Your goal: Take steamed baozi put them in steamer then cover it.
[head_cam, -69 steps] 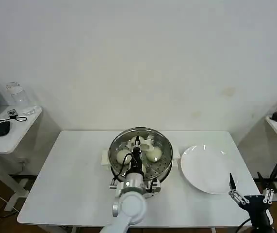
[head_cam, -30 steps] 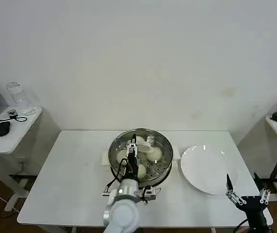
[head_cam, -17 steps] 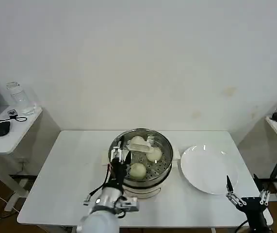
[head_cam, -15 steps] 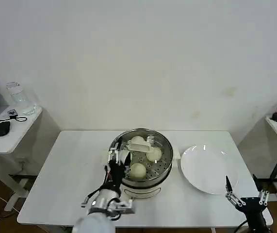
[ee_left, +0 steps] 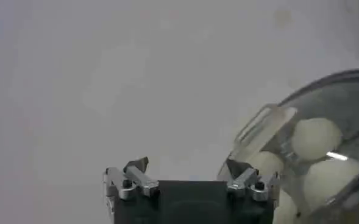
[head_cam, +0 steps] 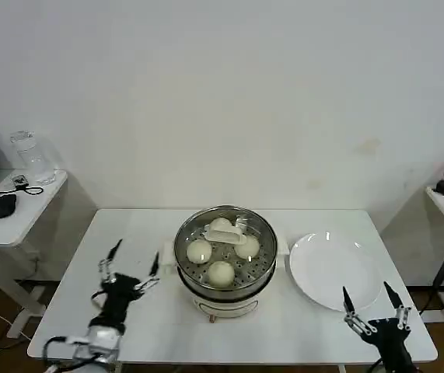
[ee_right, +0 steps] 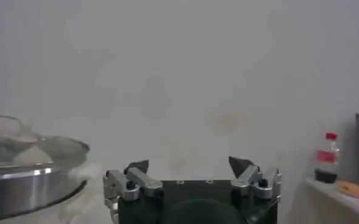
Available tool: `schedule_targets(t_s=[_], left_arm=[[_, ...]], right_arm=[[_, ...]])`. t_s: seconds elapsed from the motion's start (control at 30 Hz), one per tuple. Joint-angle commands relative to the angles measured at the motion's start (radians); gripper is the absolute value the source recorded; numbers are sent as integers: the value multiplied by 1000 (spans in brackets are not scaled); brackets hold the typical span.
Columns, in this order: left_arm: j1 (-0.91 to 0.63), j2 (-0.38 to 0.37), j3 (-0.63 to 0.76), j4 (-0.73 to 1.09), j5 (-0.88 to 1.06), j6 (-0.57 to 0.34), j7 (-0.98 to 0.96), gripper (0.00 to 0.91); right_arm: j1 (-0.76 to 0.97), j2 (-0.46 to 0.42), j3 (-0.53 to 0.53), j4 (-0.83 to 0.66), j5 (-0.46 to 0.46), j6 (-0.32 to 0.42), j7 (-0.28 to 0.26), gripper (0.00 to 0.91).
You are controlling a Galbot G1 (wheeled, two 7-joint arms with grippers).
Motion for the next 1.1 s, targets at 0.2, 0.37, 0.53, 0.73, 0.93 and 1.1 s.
schedule_targets(t_s=[0.2,0.37,0.53,0.73,0.93,1.1], left_arm=[[304,-53,-227,3,-342,-141,-49,907],[304,-70,-229,-3,-329,-135,-46,907],[314,-84,-231,-7,-299,-129,-40,907],[324,-90,-227,-19,-277,-119,-36,907],[330,-88,-215,-29,-268,-119,-35,907],[337,-86,-208,-33,-254,-107,-27,907]], right_arm=[[-70,-36,-101,88,-40,-159,30,907],[-82,-52,-120,85,-50,-176,31,907],[-81,-54,-129,81,-56,-171,30,907],[-76,-48,-136,74,-70,-155,28,907],[-82,-46,-144,69,-80,-143,27,907],[-84,-45,-149,76,-77,-160,46,907]])
